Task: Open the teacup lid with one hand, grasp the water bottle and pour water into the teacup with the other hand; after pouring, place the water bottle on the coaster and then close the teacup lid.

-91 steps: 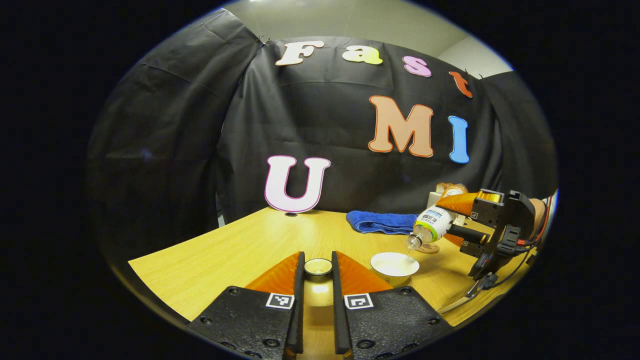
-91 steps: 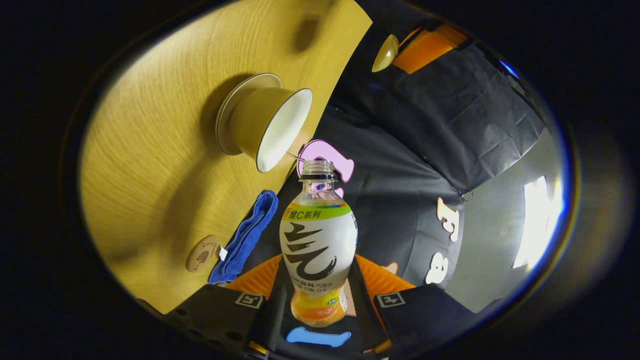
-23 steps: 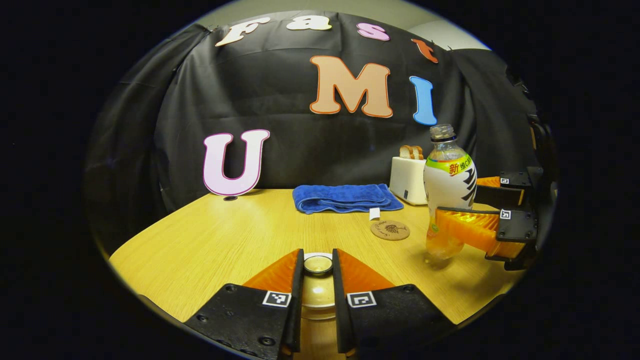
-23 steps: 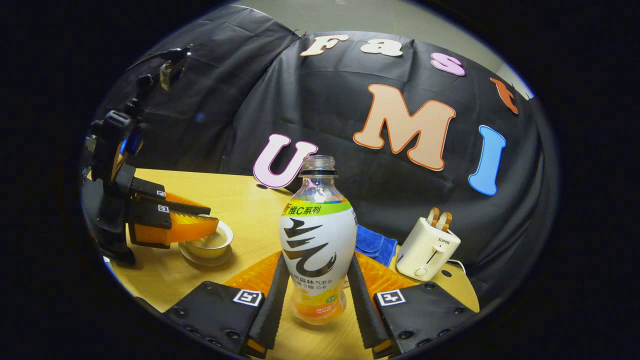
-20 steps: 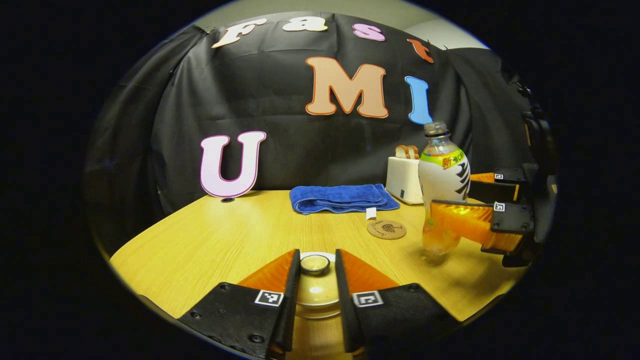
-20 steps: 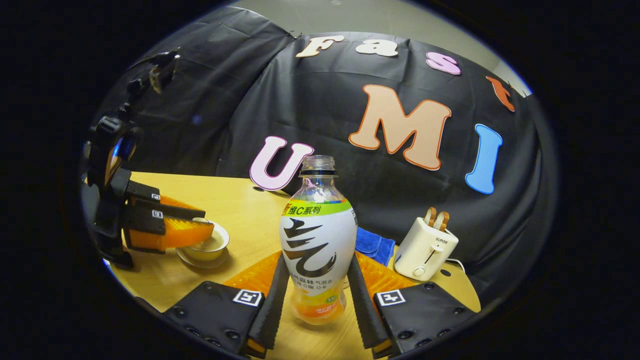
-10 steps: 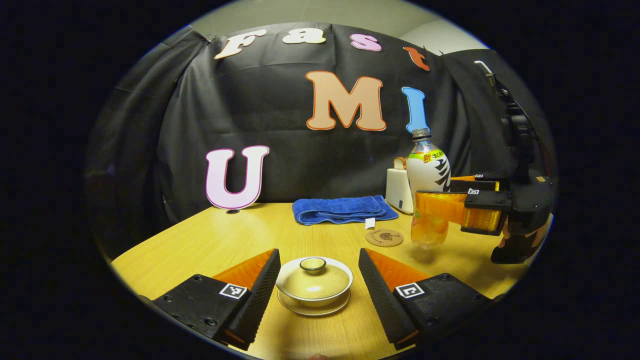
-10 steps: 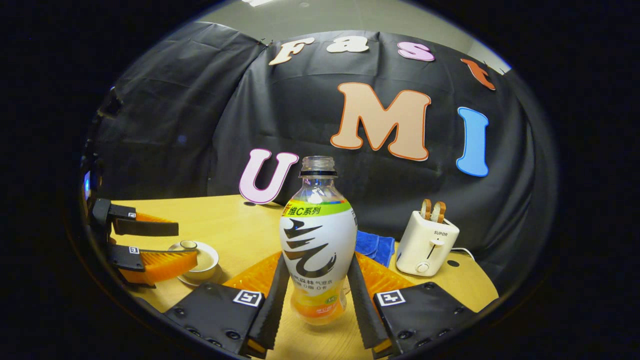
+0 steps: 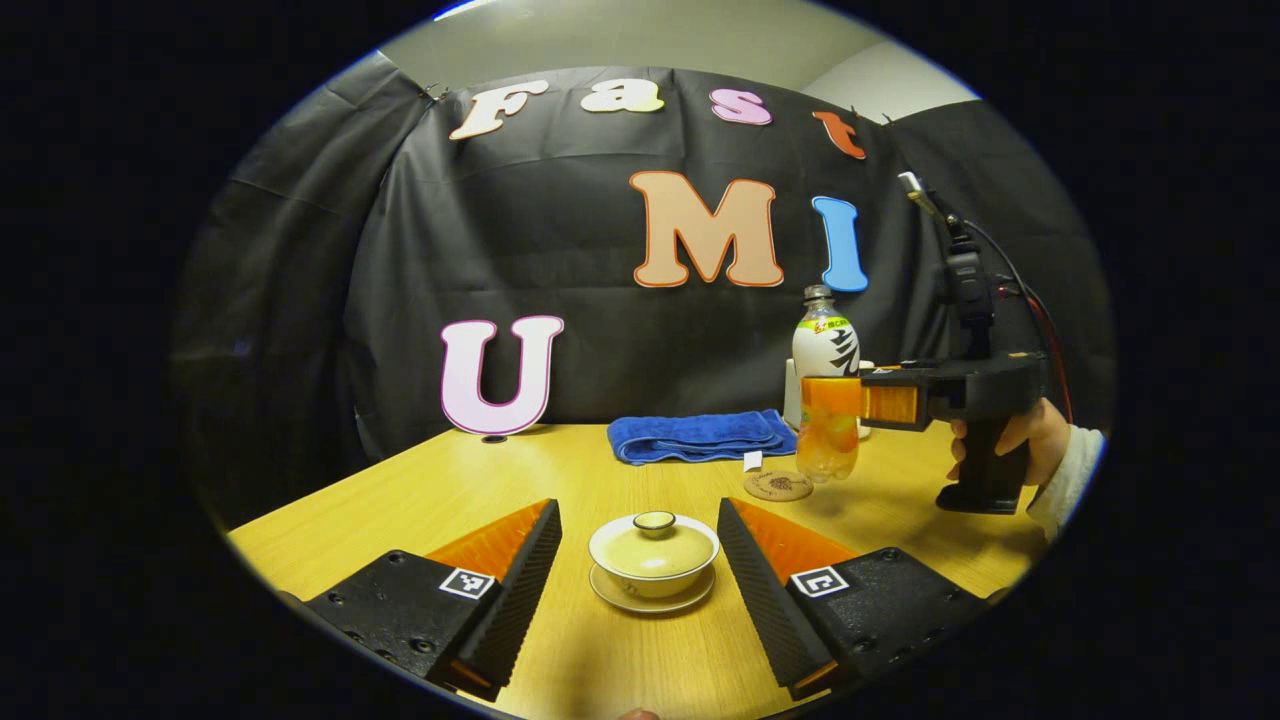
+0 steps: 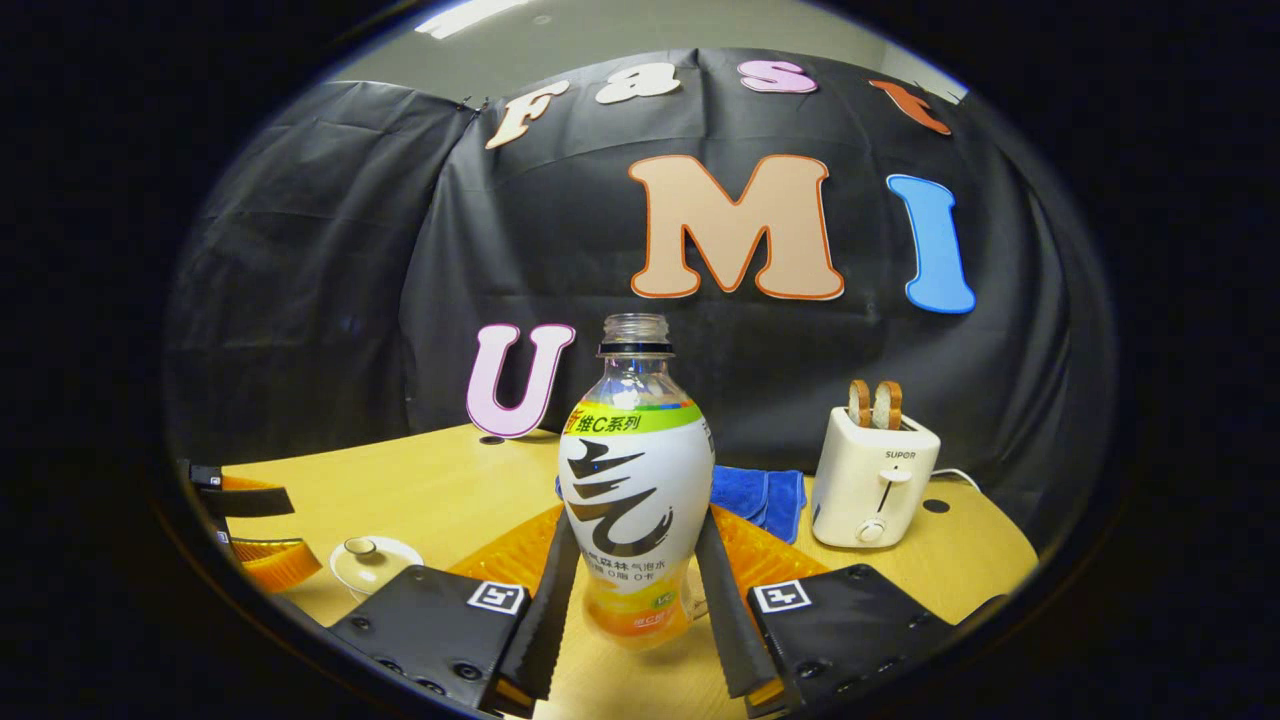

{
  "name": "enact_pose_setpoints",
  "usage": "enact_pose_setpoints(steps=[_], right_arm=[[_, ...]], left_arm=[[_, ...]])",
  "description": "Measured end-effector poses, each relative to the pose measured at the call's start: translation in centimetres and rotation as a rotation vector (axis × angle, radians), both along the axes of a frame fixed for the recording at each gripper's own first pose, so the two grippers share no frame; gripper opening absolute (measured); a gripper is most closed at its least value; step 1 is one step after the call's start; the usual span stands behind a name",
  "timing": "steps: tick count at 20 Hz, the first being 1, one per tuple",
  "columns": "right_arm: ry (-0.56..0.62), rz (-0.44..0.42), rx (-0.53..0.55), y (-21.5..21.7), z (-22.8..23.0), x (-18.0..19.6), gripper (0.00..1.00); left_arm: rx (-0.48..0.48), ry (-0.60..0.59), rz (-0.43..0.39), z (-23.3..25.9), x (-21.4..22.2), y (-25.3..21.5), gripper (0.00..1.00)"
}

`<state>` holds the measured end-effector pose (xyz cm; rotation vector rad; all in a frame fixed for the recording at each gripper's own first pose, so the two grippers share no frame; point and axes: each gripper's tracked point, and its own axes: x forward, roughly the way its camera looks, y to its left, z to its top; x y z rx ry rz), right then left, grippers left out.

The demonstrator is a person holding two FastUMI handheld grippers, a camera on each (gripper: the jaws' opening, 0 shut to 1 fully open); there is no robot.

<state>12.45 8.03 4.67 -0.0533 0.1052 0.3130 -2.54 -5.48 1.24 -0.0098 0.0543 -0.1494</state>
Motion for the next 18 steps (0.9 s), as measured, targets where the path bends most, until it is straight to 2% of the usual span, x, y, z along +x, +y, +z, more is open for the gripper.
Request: enact_pose_setpoints(steps=[6, 8, 12, 15, 18], right_arm=[[0.000, -0.054, 0.076, -0.8, -1.0, 4.4, 0.68], [0.005, -0.079, 0.072, -1.4, -2.0, 5.8, 0.67], [-0.009, -0.101, 0.067, -1.9, -2.7, 7.5, 0.67], [0.007, -0.098, 0.094, -1.4, -3.5, 8.4, 0.67], [0.005, -0.094, 0.068, -1.1, -4.5, 8.6, 0.67]], left_arm=[[-0.007, -0.032, 0.011, 1.0, -0.8, 0.6, 0.91], [-0.009, -0.030, 0.012, 1.0, -0.9, 0.6, 0.91], [-0.021, -0.032, 0.012, 1.0, -1.5, 0.8, 0.89], [-0.022, -0.026, 0.016, 0.9, -1.4, 0.8, 0.91], [-0.024, -0.028, 0.017, 1.0, -1.4, 0.6, 0.91]])
